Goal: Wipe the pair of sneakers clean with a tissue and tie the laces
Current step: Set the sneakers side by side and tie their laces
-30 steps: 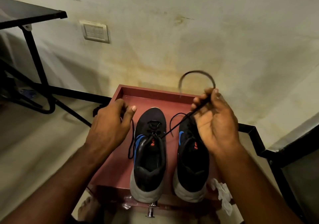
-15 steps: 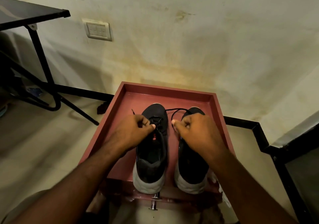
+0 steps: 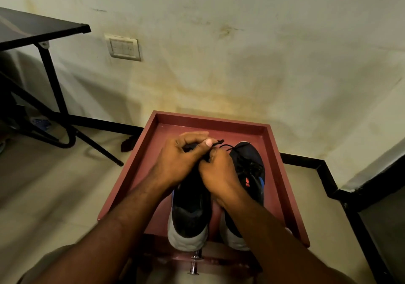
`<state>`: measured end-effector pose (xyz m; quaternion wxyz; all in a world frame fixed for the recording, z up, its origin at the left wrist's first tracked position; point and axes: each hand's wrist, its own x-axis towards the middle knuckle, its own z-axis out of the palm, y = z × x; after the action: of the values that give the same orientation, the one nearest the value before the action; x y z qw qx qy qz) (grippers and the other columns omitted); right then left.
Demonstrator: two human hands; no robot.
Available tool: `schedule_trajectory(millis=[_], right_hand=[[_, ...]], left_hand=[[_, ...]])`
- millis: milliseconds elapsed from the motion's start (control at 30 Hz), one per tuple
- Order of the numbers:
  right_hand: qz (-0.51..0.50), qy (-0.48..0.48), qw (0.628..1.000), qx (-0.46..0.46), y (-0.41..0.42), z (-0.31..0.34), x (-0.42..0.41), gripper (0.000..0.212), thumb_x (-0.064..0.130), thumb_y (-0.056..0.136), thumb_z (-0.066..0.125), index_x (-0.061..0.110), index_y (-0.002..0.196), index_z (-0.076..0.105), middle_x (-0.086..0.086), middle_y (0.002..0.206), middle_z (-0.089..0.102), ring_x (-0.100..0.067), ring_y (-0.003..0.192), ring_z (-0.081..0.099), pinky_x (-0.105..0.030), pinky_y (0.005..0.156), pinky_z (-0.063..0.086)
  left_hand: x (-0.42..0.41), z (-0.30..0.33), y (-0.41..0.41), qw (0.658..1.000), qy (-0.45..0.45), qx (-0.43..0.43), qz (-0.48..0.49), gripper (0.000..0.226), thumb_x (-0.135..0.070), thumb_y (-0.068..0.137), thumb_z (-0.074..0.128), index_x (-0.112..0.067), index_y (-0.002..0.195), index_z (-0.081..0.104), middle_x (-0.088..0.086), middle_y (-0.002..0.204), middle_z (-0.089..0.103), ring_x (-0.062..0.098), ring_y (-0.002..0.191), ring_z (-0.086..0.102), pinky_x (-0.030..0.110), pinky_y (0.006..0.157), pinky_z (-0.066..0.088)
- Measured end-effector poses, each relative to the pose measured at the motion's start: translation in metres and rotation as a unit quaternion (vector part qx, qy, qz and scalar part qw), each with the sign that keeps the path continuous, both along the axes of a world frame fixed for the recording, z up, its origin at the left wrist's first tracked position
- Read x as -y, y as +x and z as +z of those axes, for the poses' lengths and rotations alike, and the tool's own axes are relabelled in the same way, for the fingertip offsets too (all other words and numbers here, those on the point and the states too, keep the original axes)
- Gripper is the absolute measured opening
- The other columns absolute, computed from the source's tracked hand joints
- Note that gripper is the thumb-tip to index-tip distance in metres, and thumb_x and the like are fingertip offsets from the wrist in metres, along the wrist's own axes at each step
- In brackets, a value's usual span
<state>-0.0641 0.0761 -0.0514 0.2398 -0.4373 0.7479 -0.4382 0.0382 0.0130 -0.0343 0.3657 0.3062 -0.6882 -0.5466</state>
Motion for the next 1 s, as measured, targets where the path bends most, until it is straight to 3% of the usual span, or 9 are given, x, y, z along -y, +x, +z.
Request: schedule_trajectory(millis=[133, 233, 300, 367, 533, 667, 767, 900, 1000], right_hand=[[-0.029, -0.067, 0.973, 0.221, -0.007, 0.027, -0.002, 0.027, 0.029, 0.106, 0.057, 0.009, 0.096, 0.072, -0.004, 0.074, 0.071, -0.021, 0.075, 0.066, -0.042, 0.074, 0.056], [-0.035, -0.139, 0.950, 0.276, -0.012, 0.069, -0.006, 0.029, 0.028, 0.110, 0.047, 0.014, 0.097, 0.068, 0.007, 0.061, 0.057, -0.012, 0.063, 0.058, -0.027, 0.064, 0.050], [-0.026, -0.165, 0.947, 0.273, -0.012, 0.103, -0.004, 0.032, 0.030, 0.111, 0.043, 0.015, 0.096, 0.066, 0.009, 0.058, 0.050, -0.010, 0.057, 0.052, -0.026, 0.059, 0.045], [-0.009, -0.197, 0.946, 0.255, -0.010, 0.144, -0.003, 0.032, 0.031, 0.112, 0.042, 0.015, 0.098, 0.066, 0.009, 0.060, 0.049, -0.010, 0.057, 0.047, -0.026, 0.058, 0.042], [-0.117, -0.346, 0.906, 0.212, -0.034, 0.221, -0.012, 0.018, 0.029, 0.107, 0.052, 0.018, 0.106, 0.067, 0.002, 0.087, 0.069, -0.011, 0.076, 0.065, -0.025, 0.069, 0.053], [-0.210, -0.223, 0.939, 0.157, -0.040, 0.160, -0.024, 0.035, 0.016, 0.087, 0.062, 0.022, 0.122, 0.065, -0.008, 0.120, 0.071, -0.019, 0.102, 0.066, -0.046, 0.105, 0.054], [-0.060, -0.047, 0.985, 0.152, 0.000, 0.110, -0.034, 0.033, 0.021, 0.091, 0.065, 0.023, 0.125, 0.063, -0.002, 0.123, 0.069, -0.020, 0.116, 0.064, -0.041, 0.105, 0.051], [0.108, -0.039, 0.990, 0.083, 0.041, 0.112, -0.034, 0.024, 0.032, 0.108, 0.051, 0.017, 0.108, 0.070, 0.003, 0.096, 0.076, -0.012, 0.099, 0.072, -0.030, 0.094, 0.054], [0.054, -0.124, 0.985, 0.106, 0.041, 0.149, -0.022, 0.035, 0.033, 0.112, 0.040, 0.016, 0.095, 0.066, 0.005, 0.065, 0.056, -0.014, 0.068, 0.067, -0.038, 0.086, 0.057]], left_hand=[[0.000, -0.007, 0.006, 0.985, -0.056, 0.013, 0.163, 0.043, -0.061, 0.096, 0.052, -0.038, 0.132, 0.054, -0.009, 0.133, 0.057, 0.005, 0.117, 0.059, 0.032, 0.093, 0.054], [-0.011, -0.016, 0.008, 0.997, -0.059, 0.052, -0.010, 0.059, -0.075, 0.094, 0.041, -0.035, 0.135, 0.054, -0.015, 0.132, 0.063, 0.001, 0.122, 0.059, 0.038, 0.104, 0.050], [-0.021, -0.019, 0.003, 0.979, -0.149, 0.110, -0.081, 0.042, -0.068, 0.097, 0.048, -0.037, 0.123, 0.061, -0.016, 0.118, 0.069, -0.001, 0.110, 0.063, 0.030, 0.095, 0.052], [-0.030, -0.013, -0.005, 0.976, -0.187, 0.083, -0.074, 0.020, -0.051, 0.102, 0.054, -0.035, 0.096, 0.066, -0.011, 0.088, 0.073, 0.003, 0.083, 0.069, 0.028, 0.075, 0.054], [-0.028, 0.049, -0.017, 0.993, -0.120, -0.019, 0.006, 0.045, -0.049, 0.107, 0.041, -0.027, 0.076, 0.064, -0.009, 0.055, 0.052, 0.008, 0.051, 0.050, 0.033, 0.053, 0.041], [-0.011, 0.146, -0.015, 0.994, -0.008, -0.106, -0.011, 0.045, -0.048, 0.109, 0.035, -0.018, 0.084, 0.059, -0.009, 0.061, 0.041, 0.009, 0.048, 0.032, 0.025, 0.050, 0.028], [-0.005, 0.209, -0.013, 0.990, 0.060, -0.115, -0.046, 0.041, -0.044, 0.110, 0.035, -0.015, 0.090, 0.057, -0.004, 0.066, 0.040, 0.009, 0.046, 0.028, 0.021, 0.045, 0.025], [-0.001, 0.243, -0.021, 0.987, 0.059, -0.137, -0.052, 0.042, -0.043, 0.110, 0.035, -0.013, 0.098, 0.061, -0.002, 0.072, 0.045, 0.010, 0.049, 0.033, 0.023, 0.048, 0.034], [0.011, 0.240, -0.018, 0.990, -0.016, -0.097, 0.105, 0.048, -0.052, 0.108, 0.029, -0.014, 0.124, 0.055, 0.002, 0.107, 0.065, 0.016, 0.089, 0.062, 0.033, 0.085, 0.051]])
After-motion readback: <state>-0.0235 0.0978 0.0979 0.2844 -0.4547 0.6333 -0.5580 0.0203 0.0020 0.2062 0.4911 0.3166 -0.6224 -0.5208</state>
